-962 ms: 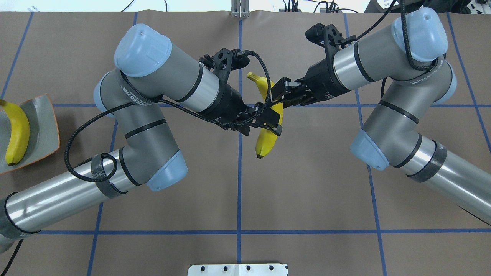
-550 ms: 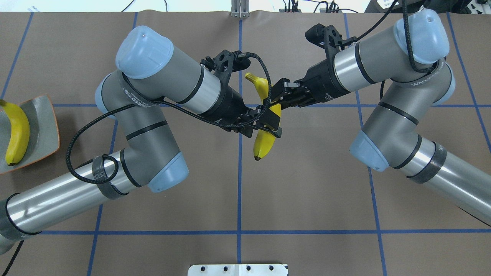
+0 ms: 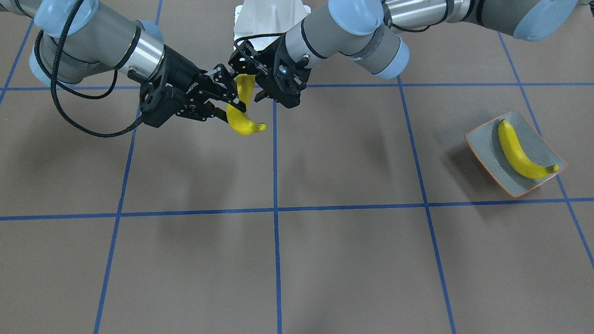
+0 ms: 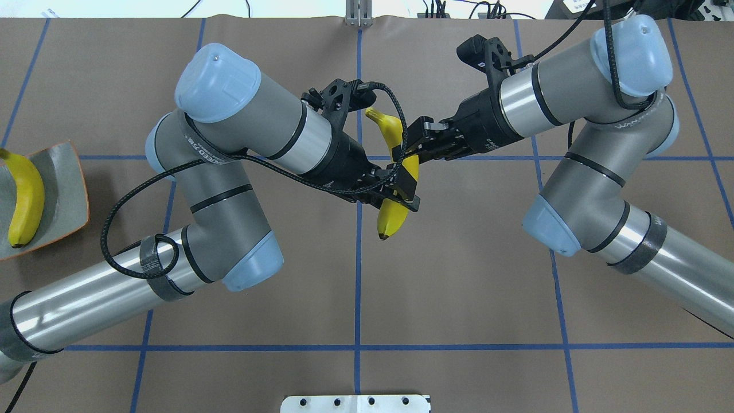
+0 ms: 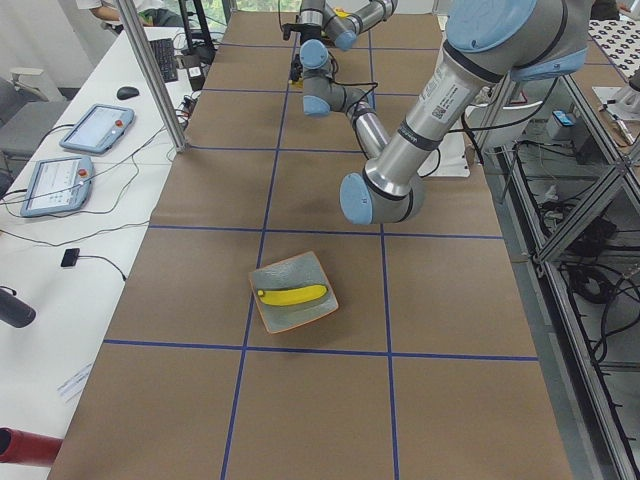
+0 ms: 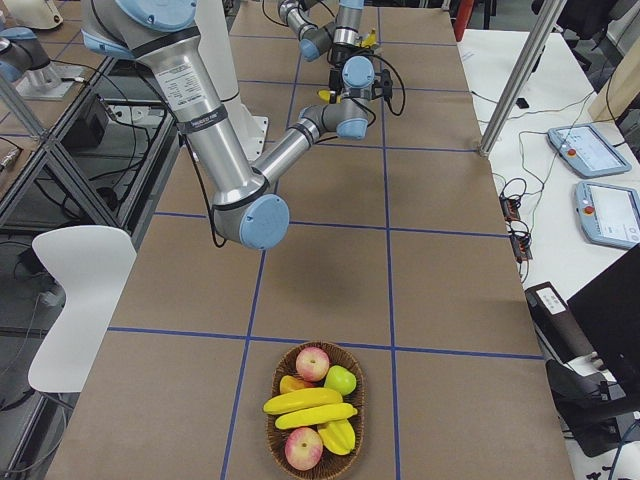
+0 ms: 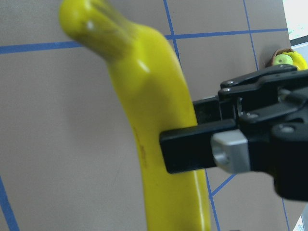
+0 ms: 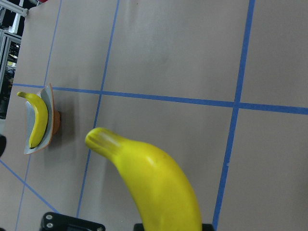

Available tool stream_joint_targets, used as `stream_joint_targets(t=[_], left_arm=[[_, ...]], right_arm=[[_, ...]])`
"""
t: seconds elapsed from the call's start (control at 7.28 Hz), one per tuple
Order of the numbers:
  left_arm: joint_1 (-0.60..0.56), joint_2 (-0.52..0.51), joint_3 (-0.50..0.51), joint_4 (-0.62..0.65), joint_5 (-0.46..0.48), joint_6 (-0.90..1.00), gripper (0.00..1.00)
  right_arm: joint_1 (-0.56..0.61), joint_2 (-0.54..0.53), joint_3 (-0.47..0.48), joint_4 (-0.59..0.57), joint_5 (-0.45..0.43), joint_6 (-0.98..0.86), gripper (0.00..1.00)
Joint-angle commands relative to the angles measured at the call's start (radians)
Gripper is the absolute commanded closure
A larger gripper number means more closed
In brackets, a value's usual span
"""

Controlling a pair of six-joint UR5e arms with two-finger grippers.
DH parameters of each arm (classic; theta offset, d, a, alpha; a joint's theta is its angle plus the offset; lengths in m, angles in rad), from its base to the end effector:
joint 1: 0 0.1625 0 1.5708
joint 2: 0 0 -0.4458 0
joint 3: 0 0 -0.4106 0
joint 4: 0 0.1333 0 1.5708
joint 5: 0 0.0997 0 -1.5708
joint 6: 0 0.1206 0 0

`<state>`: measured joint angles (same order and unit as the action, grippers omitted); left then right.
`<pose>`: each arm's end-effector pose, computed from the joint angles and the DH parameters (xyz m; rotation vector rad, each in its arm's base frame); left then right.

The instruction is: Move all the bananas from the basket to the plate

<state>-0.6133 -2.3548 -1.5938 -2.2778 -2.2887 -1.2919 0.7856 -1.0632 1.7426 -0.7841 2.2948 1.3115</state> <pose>0.5374 -0.4442 0.0872 0.1044 1.5309 0.2764 -0.4121 -0.4879 0.2044 0.1852 -1.4818 -0.1057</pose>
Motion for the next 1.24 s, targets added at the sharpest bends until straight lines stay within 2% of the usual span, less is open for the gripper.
stream_joint_targets(t=[0.0, 0.14, 0.55, 0.69, 0.96, 1.1], left_arm=[[0.001, 0.003, -0.001, -0.011, 0.0, -0.042, 1.0], [0.001, 0.005, -0.009, -0.017, 0.0, -0.099, 1.0], [-0.019, 0.025, -0.008, -0.013, 0.002, -0.205, 1.0], [-0.083, 0.095, -0.023, 0.003, -0.023, -0.213, 1.0], [-0.298, 0.271, -0.107, 0.058, -0.171, -0.199, 1.0], [-0.315, 0.395, -0.16, 0.067, -0.176, -0.201, 1.0]], right_arm=[[0.0, 0.0, 0.0, 0.011, 0.0, 0.003, 0.95], [0.001, -0.001, 0.002, 0.023, -0.003, 0.002, 0.01], [0.02, -0.061, 0.006, 0.156, -0.008, 0.081, 0.0], [0.056, -0.096, 0.011, 0.163, -0.008, 0.095, 0.0], [0.11, -0.185, 0.018, 0.166, -0.009, 0.088, 0.0], [0.122, -0.211, 0.018, 0.166, -0.012, 0.084, 0.0]])
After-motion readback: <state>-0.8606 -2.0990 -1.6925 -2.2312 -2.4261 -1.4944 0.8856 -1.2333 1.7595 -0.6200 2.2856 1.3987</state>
